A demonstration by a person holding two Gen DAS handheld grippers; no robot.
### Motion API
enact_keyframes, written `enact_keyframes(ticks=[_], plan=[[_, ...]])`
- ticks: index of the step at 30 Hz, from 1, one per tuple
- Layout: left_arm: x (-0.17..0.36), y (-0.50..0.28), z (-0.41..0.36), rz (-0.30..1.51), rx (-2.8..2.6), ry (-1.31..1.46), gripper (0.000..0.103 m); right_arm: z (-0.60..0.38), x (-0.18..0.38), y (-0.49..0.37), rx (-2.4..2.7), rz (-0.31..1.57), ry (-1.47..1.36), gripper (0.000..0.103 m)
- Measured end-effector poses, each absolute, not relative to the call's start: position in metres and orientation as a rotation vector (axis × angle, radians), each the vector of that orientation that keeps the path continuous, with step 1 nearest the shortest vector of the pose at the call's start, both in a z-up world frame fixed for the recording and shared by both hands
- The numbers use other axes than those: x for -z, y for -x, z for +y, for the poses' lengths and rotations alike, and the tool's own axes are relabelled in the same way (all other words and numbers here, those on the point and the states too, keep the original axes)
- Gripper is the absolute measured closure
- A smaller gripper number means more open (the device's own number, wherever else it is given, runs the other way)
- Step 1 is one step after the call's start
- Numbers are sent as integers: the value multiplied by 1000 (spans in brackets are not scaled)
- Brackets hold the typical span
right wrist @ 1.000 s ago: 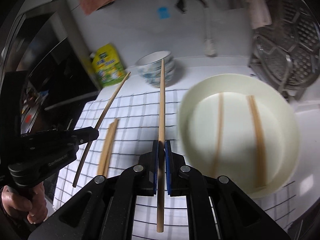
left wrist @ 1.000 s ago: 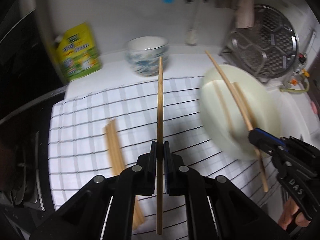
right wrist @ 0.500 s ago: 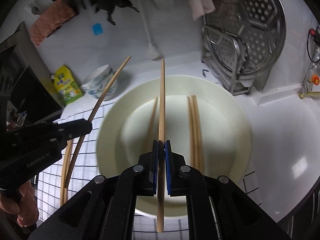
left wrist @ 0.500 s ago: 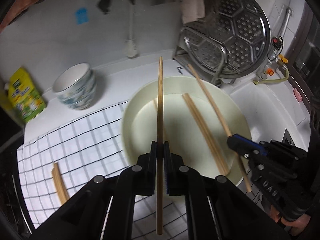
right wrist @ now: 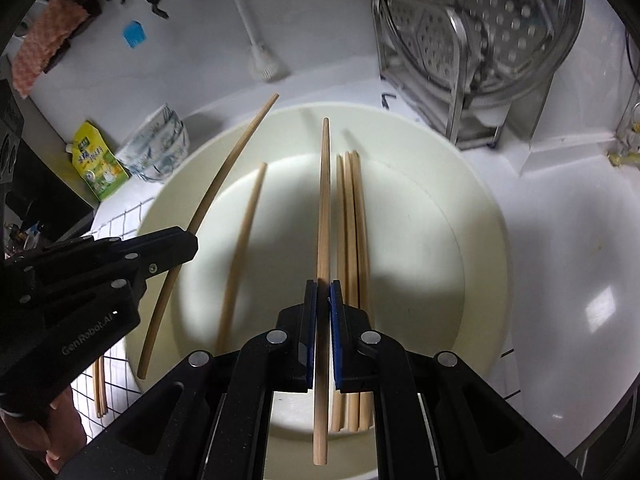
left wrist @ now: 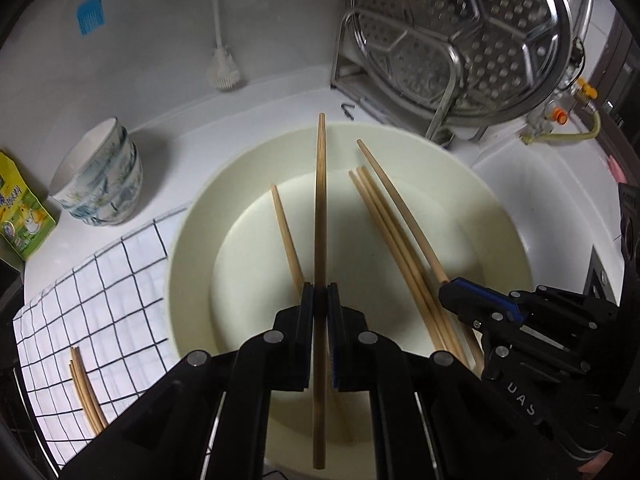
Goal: Organize utensils
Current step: 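Open both tools to drop the chopsticks into the white basin, then move both open tools back over the chopsticks on the grid cloth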
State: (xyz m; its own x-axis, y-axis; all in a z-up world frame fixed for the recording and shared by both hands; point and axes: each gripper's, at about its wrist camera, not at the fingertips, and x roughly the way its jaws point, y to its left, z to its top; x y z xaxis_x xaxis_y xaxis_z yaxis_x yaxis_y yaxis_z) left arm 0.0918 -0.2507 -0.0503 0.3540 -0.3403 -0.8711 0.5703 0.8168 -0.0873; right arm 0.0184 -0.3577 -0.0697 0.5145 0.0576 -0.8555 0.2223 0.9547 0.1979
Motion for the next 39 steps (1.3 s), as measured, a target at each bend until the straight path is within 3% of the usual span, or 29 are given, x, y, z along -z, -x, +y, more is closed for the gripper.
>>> enact_keyframes(ticks=[9, 11, 13, 15, 29, 32, 36, 39], plan=[[53, -91, -252, 1049, 567, -255, 95, -364, 76, -17, 115, 1037, -301, 96], [50, -89, -250, 1045, 559, -249, 85, -366, 72, -15, 124, 1025, -303, 89], [46, -88, -245, 1035, 546, -240, 60, -366, 69, -13, 126, 1015, -306, 88], [41, -85, -240, 1018, 537, -228, 49, -366, 65, -10, 127, 1006, -307, 87], [9, -56, -185, 941, 481, -200, 36, -329, 39, 11, 104, 965, -301, 78], [5, -51, -167, 932, 472, -193, 30, -316, 33, 16, 99, 956, -296, 69], [1, -45, -143, 922, 460, -186, 23, -299, 27, 20, 97, 954, -284, 67], [-1, -43, -124, 916, 454, -169, 15, -284, 22, 23, 103, 952, -271, 55]])
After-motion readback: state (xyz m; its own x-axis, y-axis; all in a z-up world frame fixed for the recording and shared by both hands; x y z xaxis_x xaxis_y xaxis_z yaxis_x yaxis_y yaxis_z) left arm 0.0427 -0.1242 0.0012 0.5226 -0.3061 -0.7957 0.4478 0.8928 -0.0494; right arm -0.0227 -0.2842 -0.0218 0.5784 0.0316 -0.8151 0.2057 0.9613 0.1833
